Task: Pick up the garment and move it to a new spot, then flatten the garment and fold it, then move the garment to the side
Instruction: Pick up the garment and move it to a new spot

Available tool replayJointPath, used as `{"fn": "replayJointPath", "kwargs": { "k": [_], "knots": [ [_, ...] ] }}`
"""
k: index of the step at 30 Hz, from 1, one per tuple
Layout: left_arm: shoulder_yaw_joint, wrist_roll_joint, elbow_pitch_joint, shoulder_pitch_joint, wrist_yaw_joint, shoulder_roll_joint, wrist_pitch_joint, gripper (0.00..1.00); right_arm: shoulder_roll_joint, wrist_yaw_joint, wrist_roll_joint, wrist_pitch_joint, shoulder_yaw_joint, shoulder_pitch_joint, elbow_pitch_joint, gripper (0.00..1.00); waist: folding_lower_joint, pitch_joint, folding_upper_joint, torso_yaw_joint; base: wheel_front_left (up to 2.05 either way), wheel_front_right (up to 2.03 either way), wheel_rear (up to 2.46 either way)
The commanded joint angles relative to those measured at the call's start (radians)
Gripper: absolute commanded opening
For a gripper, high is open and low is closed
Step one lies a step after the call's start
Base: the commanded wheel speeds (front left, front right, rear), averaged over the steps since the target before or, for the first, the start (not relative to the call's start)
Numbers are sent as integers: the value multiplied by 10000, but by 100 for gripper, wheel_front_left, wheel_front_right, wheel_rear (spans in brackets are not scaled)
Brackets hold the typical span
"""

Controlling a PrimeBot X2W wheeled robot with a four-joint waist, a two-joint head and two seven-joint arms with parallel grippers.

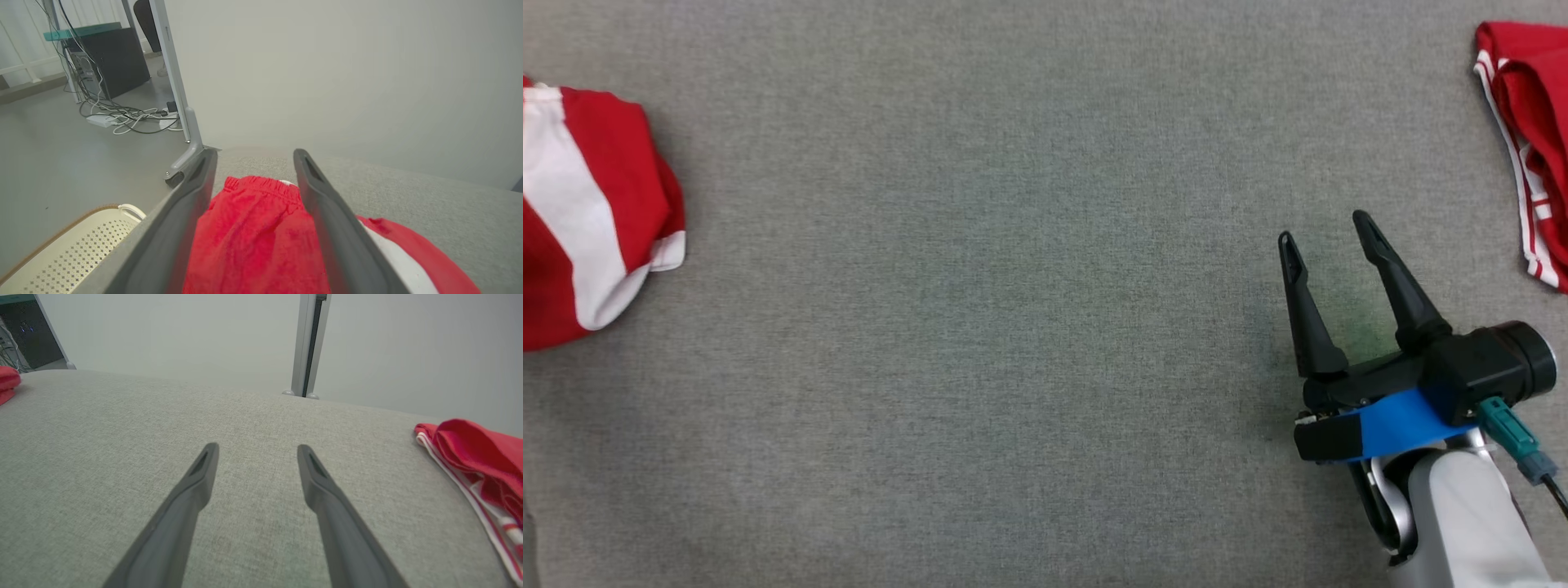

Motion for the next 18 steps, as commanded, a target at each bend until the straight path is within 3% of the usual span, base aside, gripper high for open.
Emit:
{"fn": "replayJointPath", "kwargs": {
  "k": [1, 10, 18],
  "knots": [
    [-166, -104, 487, -376, -44, 154, 70, 100, -46, 1, -53, 51, -15, -112, -186, 100, -3, 132, -2, -43, 0, 0, 0],
    [-1785, -1420, 3203, -1415, -66, 568, 1611, 100, -13, 1, -178, 240, -182, 42, -758, 100, -3, 411, -2, -277, 0, 0, 0],
    [-3158, -3163, 3715, -1345, -69, 846, 3352, 100, -13, 1, -210, 319, -279, 67, -862, 100, -3, 395, -2, -266, 0, 0, 0]
  ]
}}
